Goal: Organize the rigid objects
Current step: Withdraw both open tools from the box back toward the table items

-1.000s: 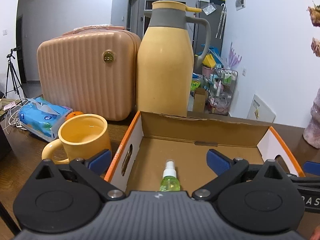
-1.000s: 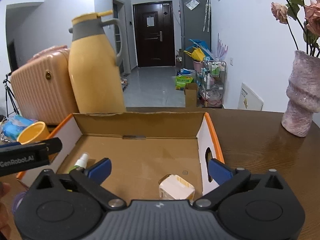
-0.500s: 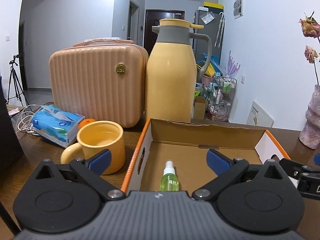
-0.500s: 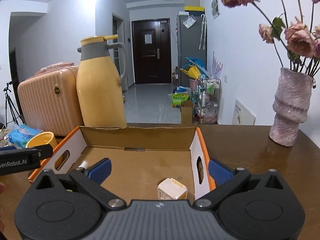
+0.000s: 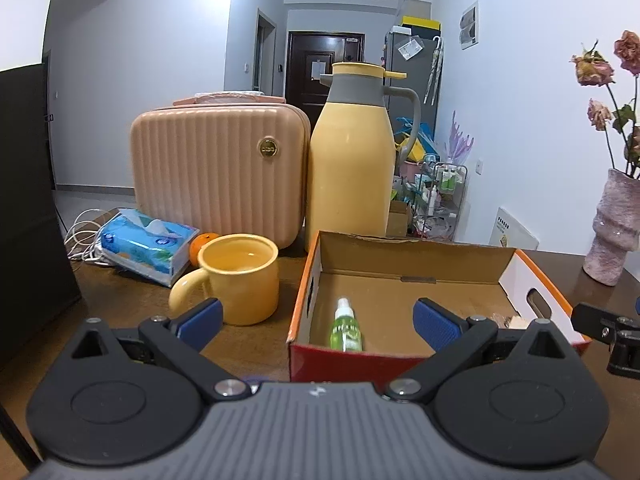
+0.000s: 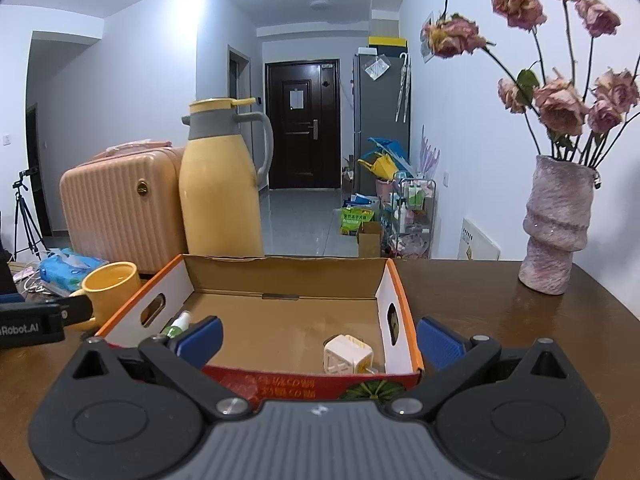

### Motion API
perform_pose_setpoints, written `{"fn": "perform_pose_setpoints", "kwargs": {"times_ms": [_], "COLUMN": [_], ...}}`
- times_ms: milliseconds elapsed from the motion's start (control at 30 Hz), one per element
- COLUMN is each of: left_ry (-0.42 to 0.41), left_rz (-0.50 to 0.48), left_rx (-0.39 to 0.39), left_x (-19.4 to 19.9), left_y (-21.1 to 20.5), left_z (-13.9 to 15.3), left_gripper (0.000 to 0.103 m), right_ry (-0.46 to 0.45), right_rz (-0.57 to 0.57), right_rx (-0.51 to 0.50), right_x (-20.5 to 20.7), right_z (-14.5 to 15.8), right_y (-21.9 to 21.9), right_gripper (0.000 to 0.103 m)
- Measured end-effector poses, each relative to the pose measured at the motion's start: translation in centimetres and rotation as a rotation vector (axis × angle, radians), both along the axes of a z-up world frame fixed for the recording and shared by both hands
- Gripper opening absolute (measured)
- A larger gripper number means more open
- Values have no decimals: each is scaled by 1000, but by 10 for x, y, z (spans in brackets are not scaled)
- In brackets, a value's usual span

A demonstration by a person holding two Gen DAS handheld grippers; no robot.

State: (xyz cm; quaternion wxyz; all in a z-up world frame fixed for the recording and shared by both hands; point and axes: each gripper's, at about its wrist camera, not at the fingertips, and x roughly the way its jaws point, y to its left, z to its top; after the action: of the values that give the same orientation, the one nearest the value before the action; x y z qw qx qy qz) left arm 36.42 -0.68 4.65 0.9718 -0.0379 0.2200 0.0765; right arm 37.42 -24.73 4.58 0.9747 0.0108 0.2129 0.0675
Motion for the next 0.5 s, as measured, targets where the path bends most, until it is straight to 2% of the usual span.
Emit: {"fn": "perform_pose_setpoints", "kwargs": {"times_ms": [500], "left_ry": [9], "left_rz": [-35], "left_rx": [-13], "left_x": [-79], "left_y": [13], "left_z": [-10], "left_gripper": [103], "right_ry": [-11], "right_rz": [-4], "right_rx": [-24], "right_x": [-92], "right_z": [-10], "right_y": [-7], "right_gripper": [103]}}
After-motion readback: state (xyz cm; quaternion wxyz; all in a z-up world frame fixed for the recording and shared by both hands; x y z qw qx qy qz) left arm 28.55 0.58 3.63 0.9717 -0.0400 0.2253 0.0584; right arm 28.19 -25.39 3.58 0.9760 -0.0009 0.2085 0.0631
